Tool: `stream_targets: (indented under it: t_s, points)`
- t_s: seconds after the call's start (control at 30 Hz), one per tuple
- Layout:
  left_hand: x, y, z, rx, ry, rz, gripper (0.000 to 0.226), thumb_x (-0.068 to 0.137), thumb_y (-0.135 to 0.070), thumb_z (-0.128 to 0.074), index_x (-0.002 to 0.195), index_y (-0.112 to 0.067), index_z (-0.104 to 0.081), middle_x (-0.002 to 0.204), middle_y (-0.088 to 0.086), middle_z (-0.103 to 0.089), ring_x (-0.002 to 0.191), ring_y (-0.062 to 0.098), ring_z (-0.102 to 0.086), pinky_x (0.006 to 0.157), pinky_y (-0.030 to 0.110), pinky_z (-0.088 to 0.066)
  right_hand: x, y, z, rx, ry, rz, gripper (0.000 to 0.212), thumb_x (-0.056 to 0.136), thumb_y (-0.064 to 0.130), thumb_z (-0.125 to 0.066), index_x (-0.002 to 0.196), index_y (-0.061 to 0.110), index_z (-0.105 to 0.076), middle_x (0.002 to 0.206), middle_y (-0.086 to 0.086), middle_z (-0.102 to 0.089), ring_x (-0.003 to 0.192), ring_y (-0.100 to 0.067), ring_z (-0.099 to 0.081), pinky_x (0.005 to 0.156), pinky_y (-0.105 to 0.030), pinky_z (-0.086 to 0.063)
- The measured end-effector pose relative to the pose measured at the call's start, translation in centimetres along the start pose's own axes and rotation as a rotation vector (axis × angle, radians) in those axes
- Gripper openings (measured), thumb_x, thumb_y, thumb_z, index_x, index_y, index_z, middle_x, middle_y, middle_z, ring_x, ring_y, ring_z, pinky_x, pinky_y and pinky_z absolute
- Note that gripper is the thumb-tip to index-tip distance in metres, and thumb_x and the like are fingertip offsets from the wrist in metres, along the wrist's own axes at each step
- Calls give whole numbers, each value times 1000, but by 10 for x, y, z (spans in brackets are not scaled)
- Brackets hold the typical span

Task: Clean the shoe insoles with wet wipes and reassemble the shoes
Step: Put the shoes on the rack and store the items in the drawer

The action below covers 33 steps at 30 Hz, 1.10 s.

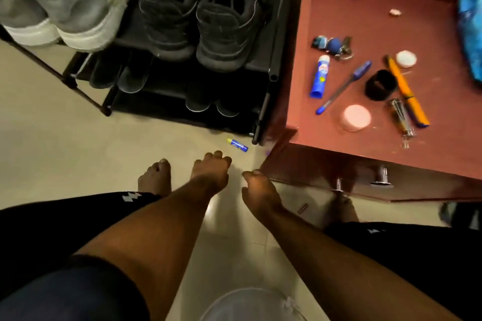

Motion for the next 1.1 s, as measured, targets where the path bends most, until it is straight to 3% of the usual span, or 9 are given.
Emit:
stream_targets:
  t_s: [0.13, 0.37, 0.53, 0.6, 0.8, 0.93, 1.1]
  points:
    - [60, 4, -29, 61, 30, -24, 50, 94, -12, -50, 143, -21, -43, 144, 9, -41, 130, 30, -41, 98, 45, -43, 47, -22, -49, -61, 164, -53, 58, 92, 7, -48, 148, 12, -30, 142, -11, -39, 129, -29, -41, 104, -34, -40]
    - [151, -1, -53, 17, 65, -83, 59, 93, -10, -53, 148, -27, -40, 151, 8, -34, 136, 31, -34, 105, 49, -40, 76, -59, -93, -154, 331, -137, 69, 93, 3, -43, 153, 17, -14, 150, -11, -29, 132, -29, -37, 102, -38, -42]
    - [158, -14, -84, 109, 74, -67, 45, 96, -15, -51, 140, -22, -47, 139, 10, -46, 128, 33, -38, 99, 48, -42, 71, -81, -103, -147, 398, -156, 70, 93, 1, -42, 154, 16, -11, 156, -13, -21, 139, -29, -29, 109, -37, -34]
    - [153, -14, -93, 92, 67, -83, 37, 98, -19, -49, 135, -19, -50, 135, 11, -50, 123, 33, -44, 94, 43, -45, 72, -89, -104, -109, 402, -172, 65, 96, 4, -42, 153, 12, -14, 157, -13, -20, 142, -29, -28, 111, -36, -29]
    - [119, -4, -127, -171, 198, -24, 28, 98, -25, -52, 125, -22, -58, 125, 6, -62, 109, 33, -60, 85, 34, -48, 61, -124, -98, -192, 332, -243, 49, 92, 8, -46, 140, 12, -39, 138, -12, -41, 121, -30, -46, 99, -42, -45]
    - [87, -28, -146, -306, 271, 8, 23, 90, -33, -59, 109, -20, -62, 112, 6, -66, 104, 33, -63, 82, 31, -49, 41, -171, -78, -135, 304, -342, 45, 97, 14, -42, 142, 20, -43, 146, -7, -34, 133, -29, -34, 112, -47, -30]
    - [68, -72, -155, -369, 345, -16, 26, 90, -34, -65, 111, -21, -59, 107, 5, -66, 94, 26, -62, 85, 34, -52, 18, -233, -65, -166, 233, -447, 37, 99, 30, -40, 131, 16, -51, 132, -12, -42, 121, -33, -44, 102, -43, -36]
Point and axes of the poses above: each hand's wrist, its own x-axis towards the middle knuckle, its own z-axis out of the back of the hand, y = z × x, the point moved 9 cm from there along x, towards the middle knuckle
